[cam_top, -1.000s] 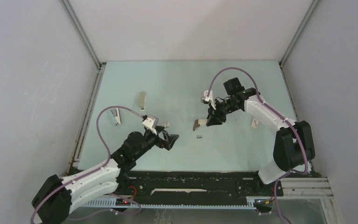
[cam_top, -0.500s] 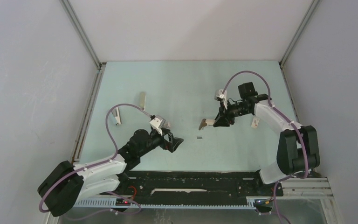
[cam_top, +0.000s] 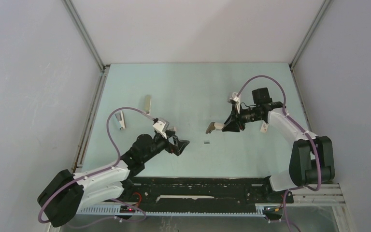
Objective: Unload the staples from the stapler
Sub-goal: Unload the staple at the center of the board.
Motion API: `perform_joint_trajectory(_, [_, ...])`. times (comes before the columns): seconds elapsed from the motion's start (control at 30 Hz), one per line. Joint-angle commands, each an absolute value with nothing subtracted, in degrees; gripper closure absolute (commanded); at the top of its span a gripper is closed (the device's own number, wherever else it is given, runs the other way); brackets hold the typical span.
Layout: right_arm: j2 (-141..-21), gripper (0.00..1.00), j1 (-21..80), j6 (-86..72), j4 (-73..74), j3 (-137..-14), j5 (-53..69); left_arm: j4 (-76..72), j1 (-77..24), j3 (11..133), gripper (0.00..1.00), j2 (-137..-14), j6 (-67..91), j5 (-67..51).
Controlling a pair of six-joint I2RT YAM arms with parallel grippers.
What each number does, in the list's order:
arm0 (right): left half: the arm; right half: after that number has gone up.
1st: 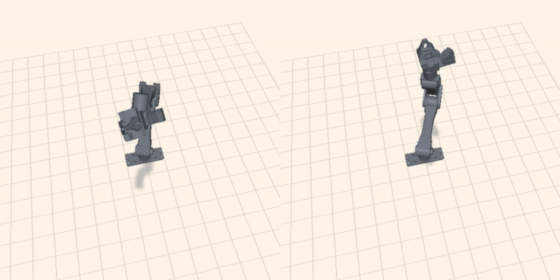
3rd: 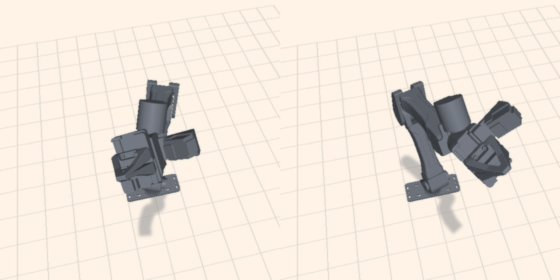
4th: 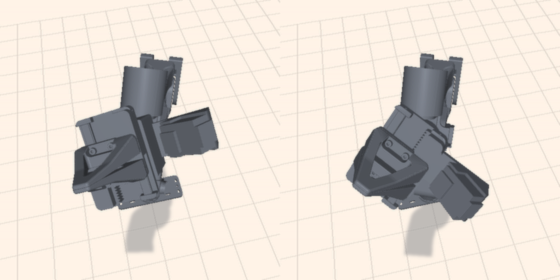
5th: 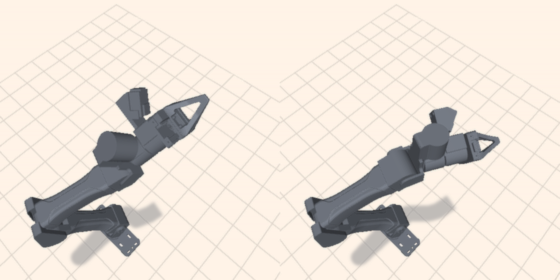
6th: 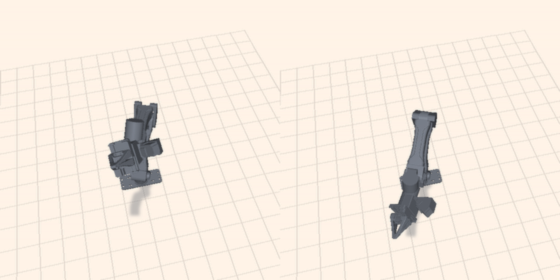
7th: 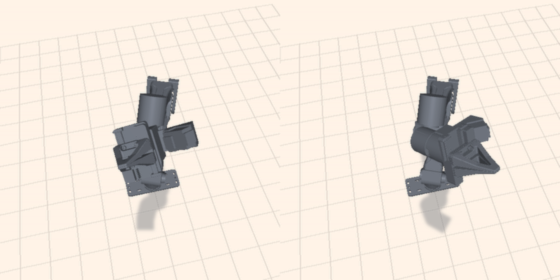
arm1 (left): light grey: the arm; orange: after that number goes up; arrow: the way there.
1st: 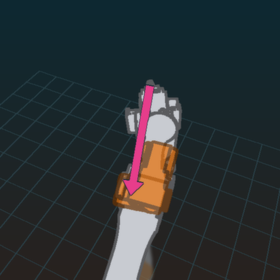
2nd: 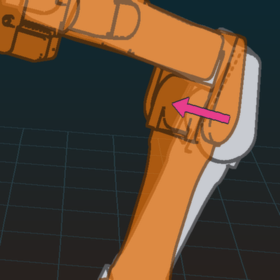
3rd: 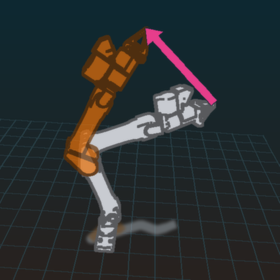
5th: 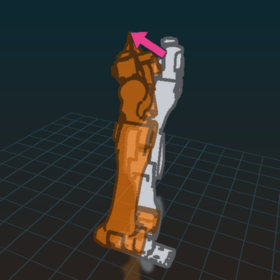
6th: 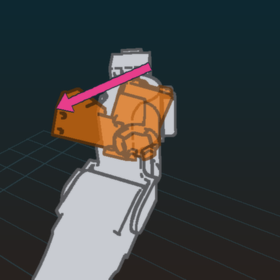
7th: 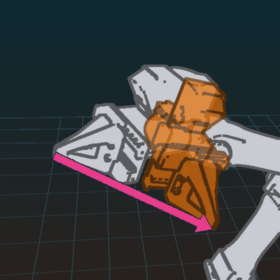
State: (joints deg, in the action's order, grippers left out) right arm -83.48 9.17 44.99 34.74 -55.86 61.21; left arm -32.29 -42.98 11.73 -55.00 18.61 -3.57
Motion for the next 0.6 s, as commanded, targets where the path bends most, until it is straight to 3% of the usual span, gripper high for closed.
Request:
perform_joint_trajectory(0.0, [-81.22, 1.00, 8.47, 43.35, 32.41, -55.68, 64.41, -33.55, -42.71, 14.14, 0.00, -53.19, 19.16, -1.70])
perform_joint_trajectory(0.57, [-80.20, 1.00, 6.15, 42.74, 32.26, -55.72, 64.07, -30.24, -42.71, 13.96, 0.00, -50.13, 18.42, -0.13])
